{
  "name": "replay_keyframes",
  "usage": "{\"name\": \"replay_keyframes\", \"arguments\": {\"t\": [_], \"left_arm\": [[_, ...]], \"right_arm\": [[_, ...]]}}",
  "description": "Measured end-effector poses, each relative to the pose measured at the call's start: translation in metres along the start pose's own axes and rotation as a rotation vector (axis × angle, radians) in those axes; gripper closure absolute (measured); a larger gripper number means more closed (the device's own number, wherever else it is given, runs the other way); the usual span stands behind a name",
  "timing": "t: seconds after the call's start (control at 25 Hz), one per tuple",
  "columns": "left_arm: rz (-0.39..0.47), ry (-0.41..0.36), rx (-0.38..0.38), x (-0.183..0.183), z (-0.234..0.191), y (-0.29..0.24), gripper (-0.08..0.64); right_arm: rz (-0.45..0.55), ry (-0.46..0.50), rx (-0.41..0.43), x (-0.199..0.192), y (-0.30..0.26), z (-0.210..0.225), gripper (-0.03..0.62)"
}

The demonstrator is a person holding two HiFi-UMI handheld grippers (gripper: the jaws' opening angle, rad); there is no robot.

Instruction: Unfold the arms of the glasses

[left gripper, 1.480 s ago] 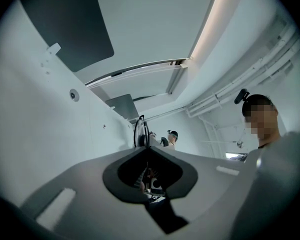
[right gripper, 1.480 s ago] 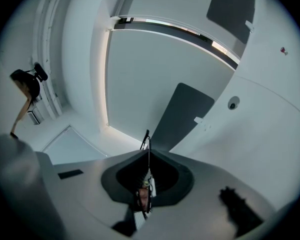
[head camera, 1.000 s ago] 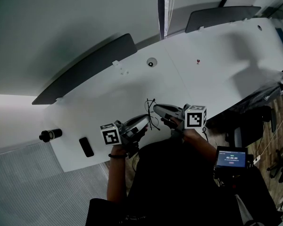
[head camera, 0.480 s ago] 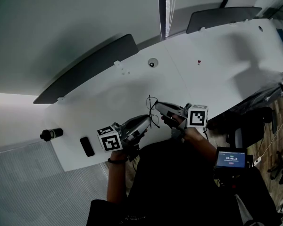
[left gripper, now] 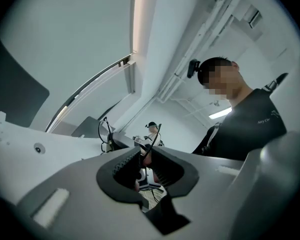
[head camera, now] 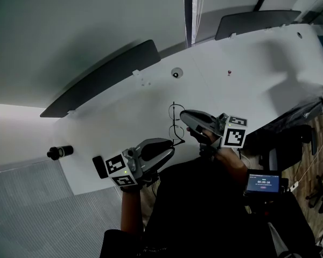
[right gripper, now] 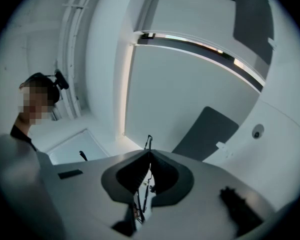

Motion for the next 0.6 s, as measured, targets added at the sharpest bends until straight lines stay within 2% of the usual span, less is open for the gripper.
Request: {"name": "replay_keyframes", "arguments": {"t": [0.16,0.24,0.36,0.48,0.6], "left_arm": [[0.020,-0.082,-0.083,0.008,0.014,0.003,0.497],[0.004,-0.122,-0.110,0.008,0.019,0.007,0.494],[-0.009,-0.131,-0.153,0.009,0.025,0.008,0.528],[-0.037,-0.114,-0.143,0.004,0.023,0.009,0.528],[-0.031,-0.115,-0.086,0.001,0.016,0.016,0.528]], "right_arm": [[-0.009,0.145,0.052,0.011,-0.006,-0.030,0.575],[0.001,0.167,0.068,0.015,-0.006,-0.034,0.575],[0.029,0.159,0.063,0.019,-0.002,-0.028,0.575],[0.044,0.163,0.054,0.023,0.003,-0.024,0.575],[0.030,0.207,0.071,0.022,0.003,-0.027,0.575]]}}
Point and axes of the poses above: the fingertips, and each gripper's own axes: y backward along the fingers, z to its right, x out of its top, the point moved 7 cm from there along y, backward along the fingers, and after that the axes turned 11 degrees about -y, right-handed, at the moved point
